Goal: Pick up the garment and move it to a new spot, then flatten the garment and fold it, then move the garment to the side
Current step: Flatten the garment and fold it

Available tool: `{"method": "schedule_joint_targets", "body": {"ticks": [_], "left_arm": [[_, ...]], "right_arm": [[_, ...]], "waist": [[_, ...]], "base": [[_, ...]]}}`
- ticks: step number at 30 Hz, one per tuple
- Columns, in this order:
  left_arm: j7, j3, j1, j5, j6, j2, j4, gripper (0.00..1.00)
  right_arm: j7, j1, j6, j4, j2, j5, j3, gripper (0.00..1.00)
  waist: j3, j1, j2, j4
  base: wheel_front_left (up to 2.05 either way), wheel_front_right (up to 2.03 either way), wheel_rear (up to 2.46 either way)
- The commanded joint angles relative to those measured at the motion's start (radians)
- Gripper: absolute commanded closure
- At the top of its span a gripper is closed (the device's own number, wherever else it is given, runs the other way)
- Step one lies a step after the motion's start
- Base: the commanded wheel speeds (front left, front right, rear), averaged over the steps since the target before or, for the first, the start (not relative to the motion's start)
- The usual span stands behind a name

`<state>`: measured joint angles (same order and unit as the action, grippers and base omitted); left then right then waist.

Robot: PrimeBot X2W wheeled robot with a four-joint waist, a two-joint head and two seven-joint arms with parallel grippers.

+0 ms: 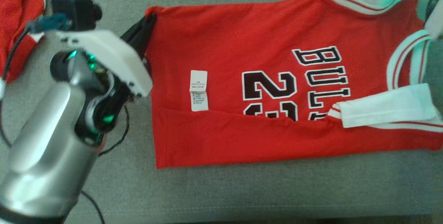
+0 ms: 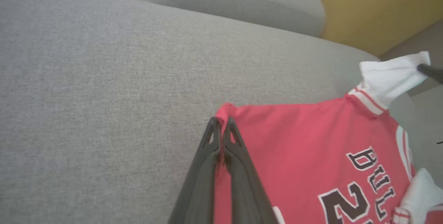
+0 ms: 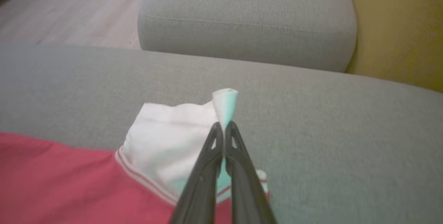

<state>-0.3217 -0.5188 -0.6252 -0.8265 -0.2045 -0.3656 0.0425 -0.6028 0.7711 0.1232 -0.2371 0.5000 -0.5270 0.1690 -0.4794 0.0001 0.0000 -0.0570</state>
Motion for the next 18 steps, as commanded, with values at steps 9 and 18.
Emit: {"method": "schedule_joint_targets", "body": {"ticks": [9, 18], "left_arm": [[0.056, 0.109, 0.231, -0.036, -0.077, -0.1, -0.287, 1.0], [0.071, 0.109, 0.426, -0.058, -0.12, -0.125, -0.366, 1.0]], "right_arm": [[-0.071, -0.361, 0.008, 0.285, 0.033, -0.036, -0.103, 1.0], [-0.128, -0.558, 0.008, 0.382, -0.016, -0.016, -0.153, 1.0]], "waist": [[0.085, -0.0001, 0.0, 0.053], [0.123, -0.0001, 0.0, 0.082]], "base": [[0.0, 0.0, 0.0], [0.0, 0.0, 0.0]]}}
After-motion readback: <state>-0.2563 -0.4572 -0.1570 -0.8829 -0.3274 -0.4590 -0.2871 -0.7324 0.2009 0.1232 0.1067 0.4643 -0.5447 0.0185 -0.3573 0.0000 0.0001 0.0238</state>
